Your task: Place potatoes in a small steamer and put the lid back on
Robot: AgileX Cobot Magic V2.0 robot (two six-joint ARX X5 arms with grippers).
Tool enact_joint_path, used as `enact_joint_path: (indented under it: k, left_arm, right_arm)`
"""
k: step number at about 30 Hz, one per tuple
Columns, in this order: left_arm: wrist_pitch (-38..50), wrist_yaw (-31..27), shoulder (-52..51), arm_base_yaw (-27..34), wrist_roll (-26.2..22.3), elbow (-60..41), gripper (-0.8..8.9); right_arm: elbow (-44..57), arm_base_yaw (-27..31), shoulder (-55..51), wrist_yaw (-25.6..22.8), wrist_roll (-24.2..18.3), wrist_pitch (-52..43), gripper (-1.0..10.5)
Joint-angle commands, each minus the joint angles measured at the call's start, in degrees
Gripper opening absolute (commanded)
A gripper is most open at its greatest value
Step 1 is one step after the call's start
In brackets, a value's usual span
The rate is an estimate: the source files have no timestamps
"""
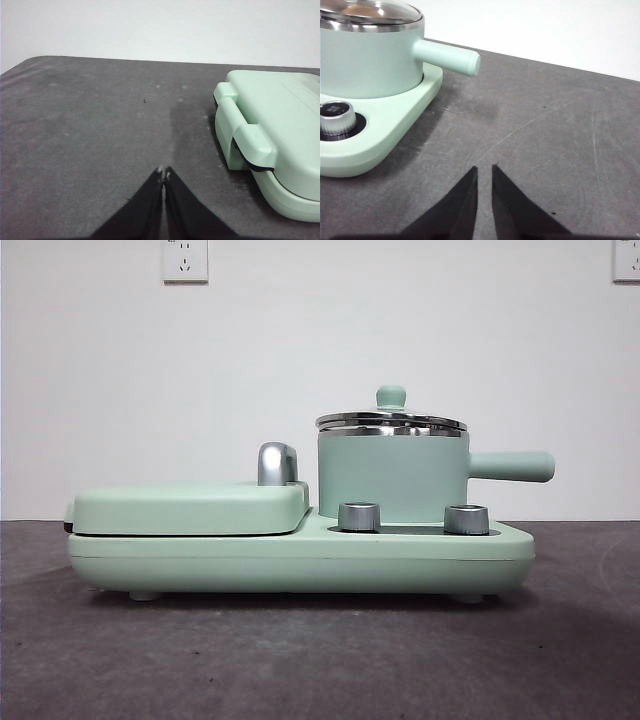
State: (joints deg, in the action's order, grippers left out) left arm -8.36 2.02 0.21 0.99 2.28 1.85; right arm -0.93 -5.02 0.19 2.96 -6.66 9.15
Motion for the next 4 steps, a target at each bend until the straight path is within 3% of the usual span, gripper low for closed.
enact_joint_path:
  k: [1,4]
  left_arm:
    - [0.63,0.02,-0.02,0.02,-0.28,-1.11,0.06]
    - [0.63,0.02,-0.02,0.02,-0.28,-1.11,0.06]
  right_arm:
    - [0.26,0.02,0.02,-0.04,-0.44,-0.55,0.4]
    - [0.26,0.02,0.02,-0.04,-0.42,-0.55,0.4]
